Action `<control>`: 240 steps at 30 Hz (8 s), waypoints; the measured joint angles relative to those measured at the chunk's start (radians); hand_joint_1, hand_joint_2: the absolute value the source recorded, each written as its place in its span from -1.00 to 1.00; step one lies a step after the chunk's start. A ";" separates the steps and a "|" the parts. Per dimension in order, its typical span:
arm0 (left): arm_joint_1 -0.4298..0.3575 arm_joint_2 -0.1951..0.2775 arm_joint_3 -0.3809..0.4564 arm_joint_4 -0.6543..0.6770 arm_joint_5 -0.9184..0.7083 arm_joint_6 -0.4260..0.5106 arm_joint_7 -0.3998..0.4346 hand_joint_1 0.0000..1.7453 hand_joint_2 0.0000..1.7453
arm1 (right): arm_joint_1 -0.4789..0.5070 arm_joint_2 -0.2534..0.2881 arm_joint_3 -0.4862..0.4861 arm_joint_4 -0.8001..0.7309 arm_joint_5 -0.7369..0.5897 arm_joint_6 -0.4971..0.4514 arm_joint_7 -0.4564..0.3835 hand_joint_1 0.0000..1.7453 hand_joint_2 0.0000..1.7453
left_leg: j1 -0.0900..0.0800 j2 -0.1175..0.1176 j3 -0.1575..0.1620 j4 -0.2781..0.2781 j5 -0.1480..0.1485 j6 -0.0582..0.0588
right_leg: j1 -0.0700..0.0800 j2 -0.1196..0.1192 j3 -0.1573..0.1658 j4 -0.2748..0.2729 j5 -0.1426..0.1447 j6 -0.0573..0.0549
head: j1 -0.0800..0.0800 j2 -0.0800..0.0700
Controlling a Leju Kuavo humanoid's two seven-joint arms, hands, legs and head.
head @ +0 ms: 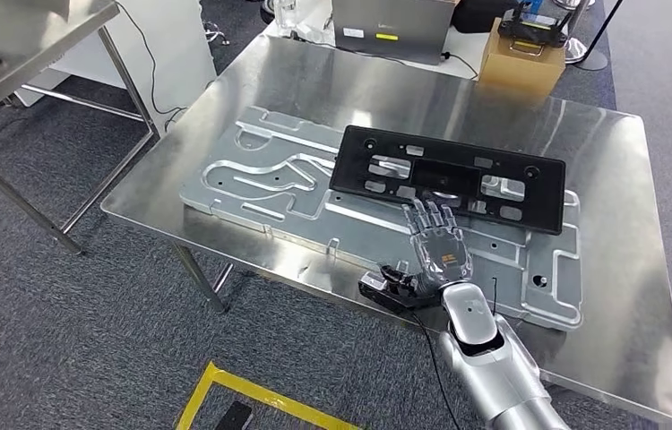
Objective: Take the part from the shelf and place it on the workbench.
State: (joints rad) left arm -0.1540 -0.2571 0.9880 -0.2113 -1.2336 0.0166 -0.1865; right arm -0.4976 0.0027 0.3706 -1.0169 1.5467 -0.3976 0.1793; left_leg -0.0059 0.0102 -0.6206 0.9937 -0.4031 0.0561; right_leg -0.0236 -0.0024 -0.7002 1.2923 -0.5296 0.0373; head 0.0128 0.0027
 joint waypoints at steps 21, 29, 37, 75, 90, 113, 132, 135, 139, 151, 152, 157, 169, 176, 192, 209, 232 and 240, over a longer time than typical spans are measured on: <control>-0.002 -0.002 0.001 0.000 0.000 0.000 -0.001 -1.00 -1.00 | -0.002 0.012 0.040 -0.084 0.001 0.003 0.000 -1.00 -1.00 | 0.024 -0.017 0.121 0.007 -0.118 -0.059 | -0.005 -0.013 0.038 -0.269 0.150 -0.005 | -0.003 0.000; 0.001 -0.002 0.001 0.000 0.003 0.001 0.000 -1.00 -1.00 | 0.017 0.012 0.049 -0.084 0.001 0.000 0.007 -1.00 -1.00 | 0.006 -0.006 0.019 0.008 -0.026 -0.002 | 0.002 -0.005 -0.026 0.017 -0.056 0.002 | -0.003 0.000; 0.003 -0.004 0.001 0.000 0.017 0.007 -0.002 -1.00 -1.00 | 0.080 0.013 0.057 -0.111 0.001 -0.051 0.024 -1.00 -1.00 | -0.009 -0.006 -0.045 0.020 0.042 -0.022 | 0.033 -0.004 0.215 -0.294 -0.009 -0.054 | -0.003 0.000; 0.040 0.015 0.103 0.000 0.107 0.077 -0.055 -1.00 -1.00 | 0.484 0.149 -0.545 0.758 -0.790 0.101 -0.052 -1.00 -1.00 | 0.018 -0.019 -0.086 0.294 -0.172 -0.075 | 0.011 -0.036 0.205 -0.315 0.017 -0.063 | -0.006 0.000; 0.050 0.007 0.118 0.000 0.107 0.106 -0.052 -1.00 -1.00 | 0.473 0.155 -0.645 0.806 -0.823 0.257 -0.001 -1.00 -1.00 | 0.014 -0.028 0.082 -0.003 -0.072 -0.003 | 0.012 -0.003 0.073 -0.014 -0.122 -0.011 | -0.004 0.000; 0.041 0.007 0.126 0.000 0.106 0.128 -0.035 -1.00 -1.00 | 0.449 0.204 -0.645 0.814 -0.767 0.270 0.070 -1.00 -1.00 | 0.009 0.039 0.064 0.012 -0.074 -0.040 | 0.019 -0.113 0.199 -0.294 0.006 -0.030 | -0.006 0.000; 0.046 0.007 0.138 0.001 0.109 0.144 -0.043 -1.00 -1.00 | 0.446 0.208 -0.644 0.816 -0.747 0.275 0.072 -1.00 -1.00 | 0.014 -0.056 -0.013 0.118 -0.109 -0.061 | 0.008 0.017 0.183 -0.283 0.011 -0.063 | -0.007 0.000; 0.044 0.007 0.140 0.001 0.109 0.144 -0.044 -1.00 -1.00 | 0.449 0.208 -0.644 0.816 -0.747 0.275 0.072 -1.00 -1.00 | 0.018 -0.019 -0.094 0.291 -0.183 -0.073 | 0.014 -0.031 0.181 -0.283 0.009 -0.069 | -0.008 0.000; 0.049 0.007 0.142 0.001 0.109 0.144 -0.045 -1.00 -1.00 | 0.448 0.209 -0.644 0.816 -0.744 0.276 0.072 -1.00 -1.00 | 0.014 0.022 -0.004 0.132 -0.096 -0.064 | 0.018 -0.083 0.188 -0.282 0.002 -0.064 | -0.008 0.000; 0.047 0.006 0.144 0.001 0.103 0.144 -0.041 -1.00 -1.00 | 0.444 0.207 -0.644 0.816 -0.727 0.283 0.069 -1.00 -1.00 | 0.011 -0.044 0.057 -0.004 -0.048 -0.010 | 0.015 -0.003 0.073 -0.012 -0.132 -0.022 | -0.007 0.000; 0.048 0.006 0.144 0.001 0.102 0.145 -0.041 -1.00 -1.00 | 0.443 0.206 -0.644 0.816 -0.725 0.283 0.069 -1.00 -1.00 | 0.012 -0.059 0.058 -0.001 -0.049 -0.011 | 0.013 0.000 0.079 -0.030 -0.105 -0.020 | -0.007 0.000; 0.046 0.005 0.144 0.001 0.099 0.150 -0.038 -1.00 -1.00 | 0.444 0.205 -0.644 0.818 -0.717 0.281 0.069 -1.00 -1.00 | 0.014 -0.124 0.040 0.027 -0.055 -0.036 | 0.000 0.083 0.166 -0.254 0.002 -0.025 | -0.007 0.000; 0.050 0.004 0.145 0.001 0.087 0.157 -0.038 -1.00 -1.00 | 0.449 0.206 -0.644 0.818 -0.713 0.269 0.063 -1.00 -1.00 | 0.017 0.008 -0.022 0.173 -0.113 -0.064 | 0.017 -0.076 0.174 -0.270 0.003 -0.068 | -0.009 0.000; 0.051 0.004 0.146 0.001 0.084 0.157 -0.038 -1.00 -1.00 | 0.444 0.206 -0.644 0.817 -0.712 0.268 0.061 -1.00 -1.00 | 0.005 0.018 0.060 0.008 -0.066 -0.026 | 0.020 -0.091 0.188 -0.261 -0.021 -0.034 | -0.009 0.000; 0.051 0.001 0.146 0.001 0.084 0.157 -0.036 -1.00 -1.00 | 0.445 0.201 -0.645 0.820 -0.712 0.272 0.050 -1.00 -1.00 | 0.015 -0.088 0.023 0.065 -0.090 -0.058 | 0.006 0.035 0.151 -0.263 0.024 -0.062 | -0.009 0.000; 0.048 0.001 0.147 0.001 0.087 0.158 -0.032 -1.00 -1.00 | 0.446 0.200 -0.645 0.819 -0.705 0.275 0.050 -1.00 -1.00 | 0.008 -0.003 0.074 -0.008 -0.058 -0.012 | 0.015 -0.019 0.121 -0.147 -0.069 -0.031 | -0.009 0.000; 0.049 0.001 0.147 0.001 0.088 0.158 -0.032 -1.00 -1.00 | 0.449 0.199 -0.645 0.821 -0.697 0.284 0.050 -1.00 -1.00 | 0.006 0.029 0.038 0.063 -0.074 -0.048 | 0.020 -0.057 0.167 -0.262 0.009 -0.068 | -0.010 0.000; 0.047 0.001 0.148 0.001 0.090 0.158 -0.031 -1.00 -1.00 | 0.446 0.198 -0.645 0.820 -0.696 0.282 0.049 -1.00 -1.00 | 0.007 -0.003 0.070 -0.005 -0.058 -0.010 | 0.015 -0.010 0.105 -0.110 -0.088 -0.033 | -0.009 0.000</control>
State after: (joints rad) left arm -0.1070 -0.2564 1.1364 -0.2102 -1.1437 0.1749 -0.2174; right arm -0.0516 0.2006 -0.2746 -0.1966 0.8507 -0.1153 0.2284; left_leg 0.0012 0.0069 -0.5510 0.9892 -0.4608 0.0460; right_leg -0.0081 -0.0123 -0.5957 1.1825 -0.6171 0.0041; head 0.0040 0.0027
